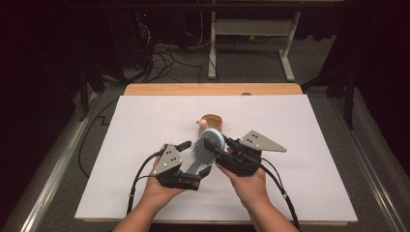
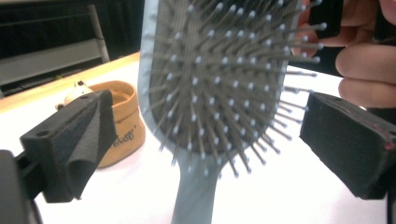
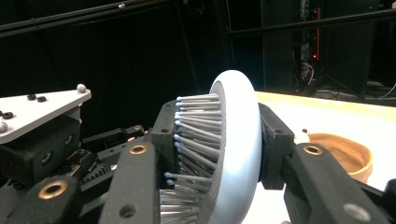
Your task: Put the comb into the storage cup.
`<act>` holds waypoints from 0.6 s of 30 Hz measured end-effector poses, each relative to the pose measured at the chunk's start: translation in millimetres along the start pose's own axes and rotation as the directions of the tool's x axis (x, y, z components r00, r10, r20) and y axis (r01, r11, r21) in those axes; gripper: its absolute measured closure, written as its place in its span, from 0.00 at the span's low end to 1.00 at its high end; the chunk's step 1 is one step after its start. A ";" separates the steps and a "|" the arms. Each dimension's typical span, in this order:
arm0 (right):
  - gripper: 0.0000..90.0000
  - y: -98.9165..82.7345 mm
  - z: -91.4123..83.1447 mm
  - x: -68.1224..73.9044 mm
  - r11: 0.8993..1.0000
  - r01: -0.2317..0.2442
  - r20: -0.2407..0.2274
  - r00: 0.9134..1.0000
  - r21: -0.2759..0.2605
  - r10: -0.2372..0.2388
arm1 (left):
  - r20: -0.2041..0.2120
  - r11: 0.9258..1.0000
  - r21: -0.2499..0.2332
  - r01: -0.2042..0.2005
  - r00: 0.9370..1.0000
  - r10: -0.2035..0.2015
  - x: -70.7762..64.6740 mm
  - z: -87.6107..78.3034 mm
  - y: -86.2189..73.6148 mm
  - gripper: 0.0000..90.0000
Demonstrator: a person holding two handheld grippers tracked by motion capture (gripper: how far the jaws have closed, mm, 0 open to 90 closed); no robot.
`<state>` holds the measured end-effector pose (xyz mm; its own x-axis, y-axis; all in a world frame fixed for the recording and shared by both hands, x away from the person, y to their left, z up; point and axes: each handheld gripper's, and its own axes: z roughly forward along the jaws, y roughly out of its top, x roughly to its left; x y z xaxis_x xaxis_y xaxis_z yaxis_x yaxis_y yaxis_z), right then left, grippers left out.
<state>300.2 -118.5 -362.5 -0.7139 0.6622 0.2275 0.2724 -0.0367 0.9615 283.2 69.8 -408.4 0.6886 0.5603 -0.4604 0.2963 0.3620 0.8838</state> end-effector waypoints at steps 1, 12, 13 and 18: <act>0.67 0.2 -0.2 -0.3 1.000 0.002 0.002 1.000 -0.002 -0.002 | 0.001 1.000 -0.002 0.006 1.000 -0.006 1.2 -1.0 0.4 0.02; 0.67 1.5 -10.1 -5.4 0.999 0.031 0.027 0.999 -0.022 -0.030 | -0.010 0.999 -0.034 0.001 1.000 -0.002 16.3 -21.3 5.2 0.00; 0.67 1.7 -11.7 -6.2 0.999 0.030 0.030 0.999 -0.024 -0.029 | -0.019 0.999 -0.037 -0.004 1.000 0.003 18.6 -24.0 5.5 0.00; 0.67 1.8 -18.2 -10.2 0.999 0.040 0.040 0.998 -0.031 -0.039 | -0.061 0.999 -0.050 -0.011 0.998 0.007 32.8 -34.4 3.1 0.00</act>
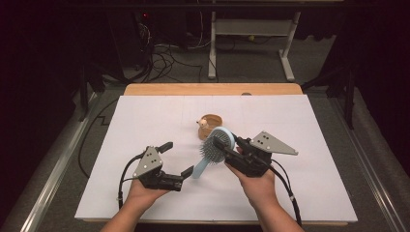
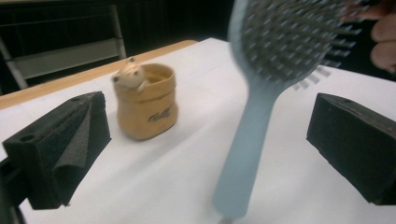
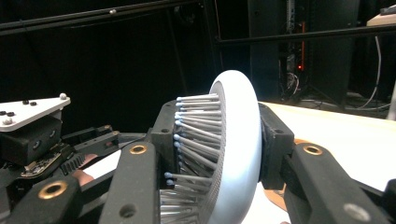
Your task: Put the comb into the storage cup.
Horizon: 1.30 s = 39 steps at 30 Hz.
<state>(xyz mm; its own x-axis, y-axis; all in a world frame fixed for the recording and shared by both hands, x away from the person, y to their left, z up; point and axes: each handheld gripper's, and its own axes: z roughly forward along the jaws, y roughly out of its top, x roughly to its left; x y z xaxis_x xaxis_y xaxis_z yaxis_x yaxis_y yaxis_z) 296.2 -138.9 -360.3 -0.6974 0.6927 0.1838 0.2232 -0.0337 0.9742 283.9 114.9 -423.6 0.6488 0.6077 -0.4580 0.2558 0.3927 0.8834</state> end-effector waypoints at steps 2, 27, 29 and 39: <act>0.67 -0.3 -2.2 -1.4 1.000 0.005 0.005 1.000 -0.001 -0.005 | -0.013 1.000 -0.009 0.009 1.000 -0.009 6.2 -3.4 -1.4 0.00; 0.67 -2.1 -26.5 -21.2 0.999 0.035 0.071 0.997 -0.019 -0.034 | -0.120 0.999 -0.049 -0.009 0.993 0.004 46.7 -25.5 6.0 0.00; 0.67 -2.0 -28.0 -22.9 0.999 0.039 0.075 0.996 -0.020 -0.037 | -0.126 0.999 -0.050 -0.013 0.992 0.007 48.2 -25.3 5.4 0.00; 0.67 -4.3 -35.3 -31.0 0.999 0.046 0.104 0.994 -0.021 -0.043 | -0.133 0.998 -0.057 -0.024 0.991 0.016 50.9 -26.0 4.7 0.00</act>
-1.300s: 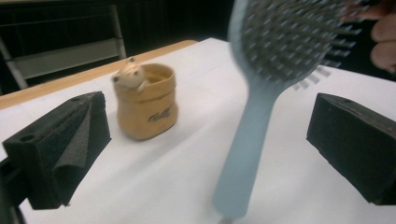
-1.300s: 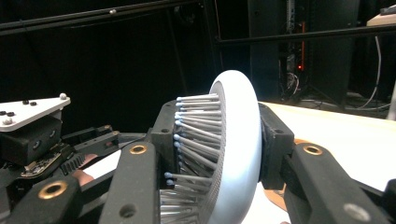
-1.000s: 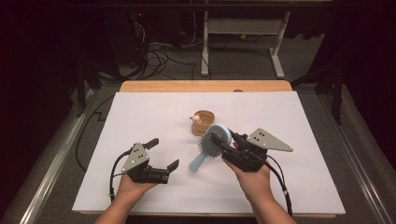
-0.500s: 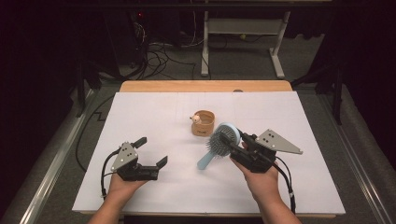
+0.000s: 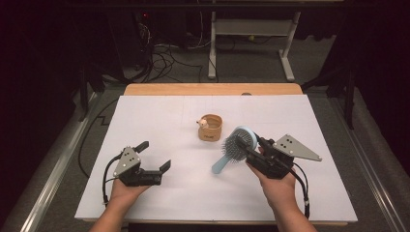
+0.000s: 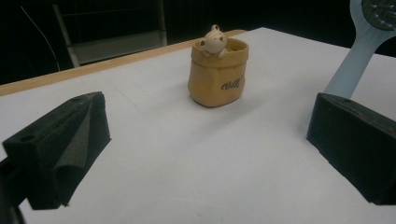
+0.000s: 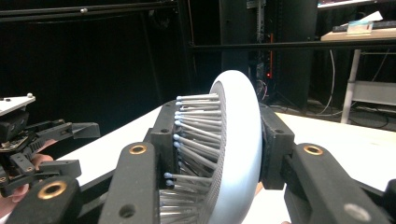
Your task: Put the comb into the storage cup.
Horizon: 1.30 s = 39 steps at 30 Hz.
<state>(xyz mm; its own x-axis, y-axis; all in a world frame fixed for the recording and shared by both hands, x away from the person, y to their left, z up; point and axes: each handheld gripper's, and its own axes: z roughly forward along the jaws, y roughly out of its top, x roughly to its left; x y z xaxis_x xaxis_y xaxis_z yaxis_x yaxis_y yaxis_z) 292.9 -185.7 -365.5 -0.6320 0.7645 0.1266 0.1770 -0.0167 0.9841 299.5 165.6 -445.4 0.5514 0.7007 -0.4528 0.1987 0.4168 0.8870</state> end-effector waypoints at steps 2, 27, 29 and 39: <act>0.67 -0.4 -1.7 -1.8 1.000 0.005 0.008 1.000 -0.002 -0.005 | 0.001 1.000 0.003 0.003 1.000 -0.003 1.1 0.2 -0.4 0.00; 0.66 -1.9 -13.1 -11.5 0.998 0.048 0.045 0.998 -0.032 -0.046 | 0.010 1.000 -0.014 0.021 1.000 -0.021 4.2 2.1 -0.5 0.00; 0.66 -1.1 -13.1 -11.0 0.998 0.048 0.046 0.998 -0.037 -0.047 | 0.012 1.000 -0.015 0.025 1.000 -0.025 4.5 2.1 -0.2 0.00; 0.67 6.9 -16.1 -6.6 0.995 0.066 0.044 0.997 -0.076 -0.063 | 0.030 0.999 -0.031 0.035 0.999 -0.035 3.3 0.9 1.4 0.00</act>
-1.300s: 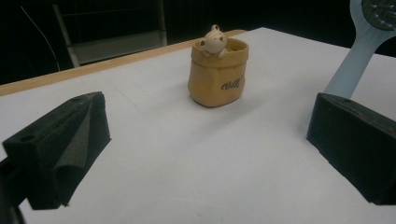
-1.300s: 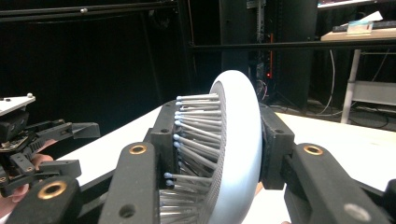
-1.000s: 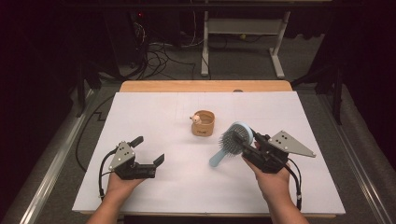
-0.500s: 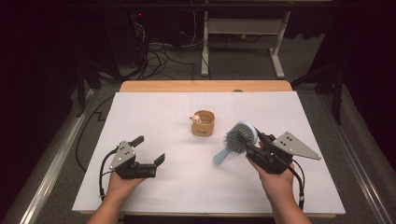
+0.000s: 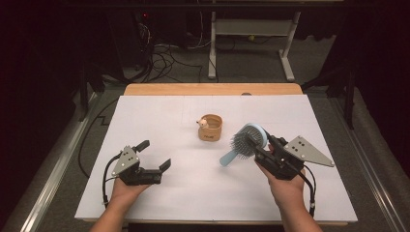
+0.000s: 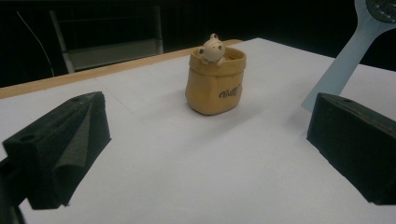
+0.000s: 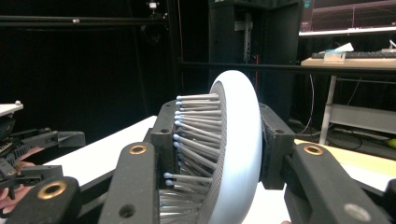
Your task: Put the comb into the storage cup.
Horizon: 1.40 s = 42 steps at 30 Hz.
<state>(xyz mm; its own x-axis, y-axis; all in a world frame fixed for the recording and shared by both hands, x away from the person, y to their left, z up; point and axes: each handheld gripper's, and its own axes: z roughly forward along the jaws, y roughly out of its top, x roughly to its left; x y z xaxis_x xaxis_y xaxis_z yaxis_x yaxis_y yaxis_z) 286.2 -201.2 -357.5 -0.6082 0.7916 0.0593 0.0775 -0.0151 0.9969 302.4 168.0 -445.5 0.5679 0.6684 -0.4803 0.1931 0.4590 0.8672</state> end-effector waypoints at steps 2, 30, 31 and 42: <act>0.66 2.4 -0.4 0.7 1.000 0.003 -0.002 1.000 -0.011 -0.003 | -0.002 1.000 0.000 -0.001 1.000 0.001 0.6 0.0 0.2 0.00; 0.66 35.6 12.0 0.7 0.997 0.028 0.021 0.999 -0.078 -0.027 | 0.012 0.999 -0.032 -0.007 1.000 0.008 -0.1 -5.1 2.5 0.00; 0.66 36.2 13.4 -0.3 0.996 0.027 0.024 0.999 -0.080 -0.025 | 0.012 0.999 -0.032 -0.008 1.000 0.008 -0.1 -5.3 2.5 0.00; 0.66 47.4 27.2 -5.7 0.995 0.031 0.053 0.998 -0.095 -0.026 | 0.020 1.000 -0.019 -0.017 1.000 0.017 -1.5 -5.9 0.4 0.00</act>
<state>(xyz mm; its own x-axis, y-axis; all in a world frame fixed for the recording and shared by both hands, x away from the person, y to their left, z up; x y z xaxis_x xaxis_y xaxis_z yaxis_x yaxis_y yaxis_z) 314.7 -189.8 -312.0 -0.5672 0.8230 0.0300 -0.0169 -0.0481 0.9987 296.8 170.6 -445.2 0.5874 0.6642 -0.4624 0.1685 0.4584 0.8726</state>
